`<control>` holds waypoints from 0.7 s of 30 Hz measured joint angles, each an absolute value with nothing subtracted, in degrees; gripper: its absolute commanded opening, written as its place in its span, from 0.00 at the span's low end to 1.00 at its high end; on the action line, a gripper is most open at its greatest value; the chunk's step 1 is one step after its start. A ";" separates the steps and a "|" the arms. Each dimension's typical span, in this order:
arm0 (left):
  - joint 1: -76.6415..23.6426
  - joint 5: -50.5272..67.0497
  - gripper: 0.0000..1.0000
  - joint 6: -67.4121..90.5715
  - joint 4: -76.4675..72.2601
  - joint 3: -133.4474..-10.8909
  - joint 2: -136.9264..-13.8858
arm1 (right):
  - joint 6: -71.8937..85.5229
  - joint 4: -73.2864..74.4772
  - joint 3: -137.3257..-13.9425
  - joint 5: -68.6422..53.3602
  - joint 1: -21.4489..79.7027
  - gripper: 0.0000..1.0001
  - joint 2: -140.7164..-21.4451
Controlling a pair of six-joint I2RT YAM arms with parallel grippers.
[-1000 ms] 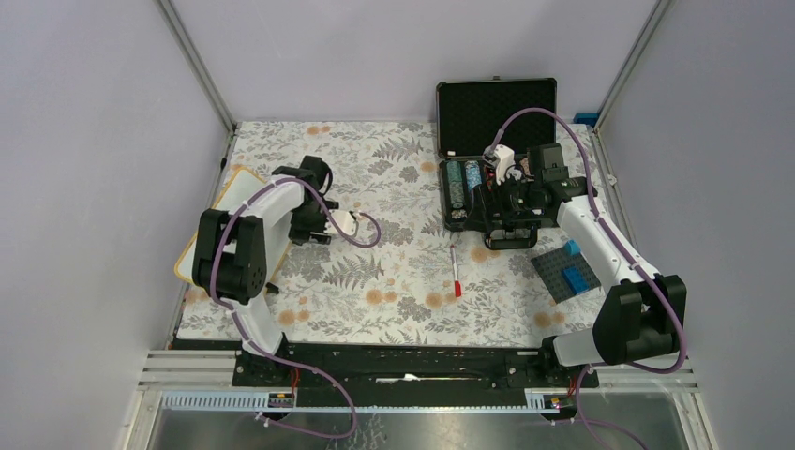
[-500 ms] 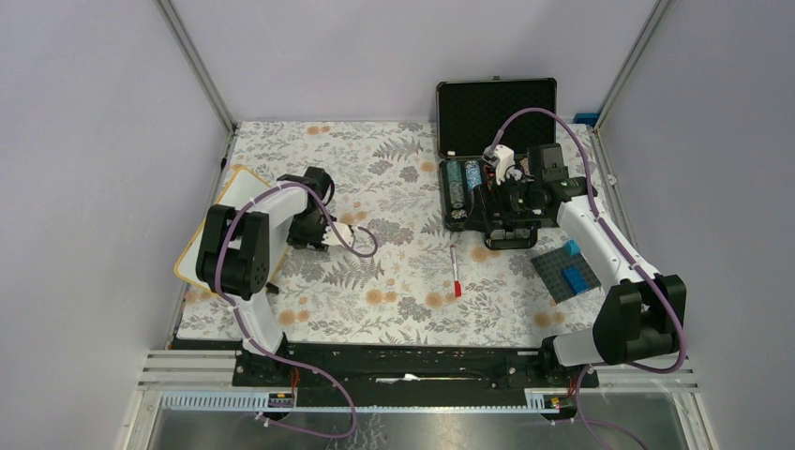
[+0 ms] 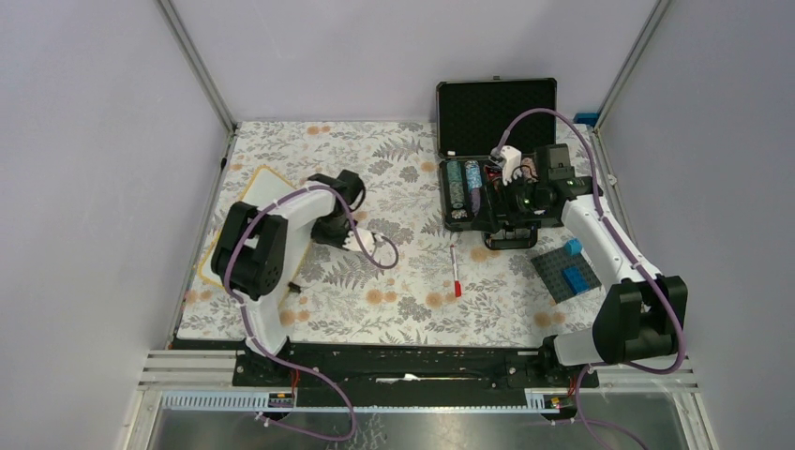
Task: Write a sentence on the whiteboard
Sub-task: Move the whiteboard to the corner of the board.
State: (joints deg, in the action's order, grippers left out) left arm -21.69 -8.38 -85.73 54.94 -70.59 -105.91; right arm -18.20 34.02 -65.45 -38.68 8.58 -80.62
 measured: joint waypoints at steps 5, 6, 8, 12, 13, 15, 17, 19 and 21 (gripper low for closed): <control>-29.34 -8.21 0.03 -83.13 56.05 -75.48 -108.71 | -18.20 34.72 -66.15 -40.25 4.80 0.99 -80.62; -30.98 -8.14 0.03 -82.56 56.42 -76.40 -109.34 | -18.20 34.94 -66.37 -40.56 3.88 0.99 -80.62; -34.79 -8.12 0.01 -81.28 57.87 -78.98 -111.24 | -18.22 35.16 -66.76 -41.34 2.46 1.00 -80.62; -42.61 -7.62 0.00 -78.85 60.05 -84.60 -115.63 | -18.22 35.53 -66.94 -41.78 0.78 1.00 -80.60; -44.62 -7.29 0.00 -78.06 60.75 -86.17 -116.81 | -18.24 35.57 -66.94 -41.80 0.64 1.00 -80.60; -48.03 -6.35 0.00 -76.64 61.82 -88.82 -118.76 | -18.24 35.68 -66.94 -42.13 0.16 1.00 -80.47; -51.20 -5.21 0.00 -75.05 62.92 -91.29 -120.51 | -18.28 35.79 -66.94 -42.89 -0.58 1.00 -80.07; -53.71 -4.32 0.02 -73.82 63.31 -92.42 -121.40 | -18.39 35.83 -66.94 -43.13 -1.65 1.00 -79.57; -55.57 -3.64 0.13 -72.66 64.18 -93.34 -121.93 | -18.63 36.14 -66.94 -43.20 -2.52 1.00 -79.00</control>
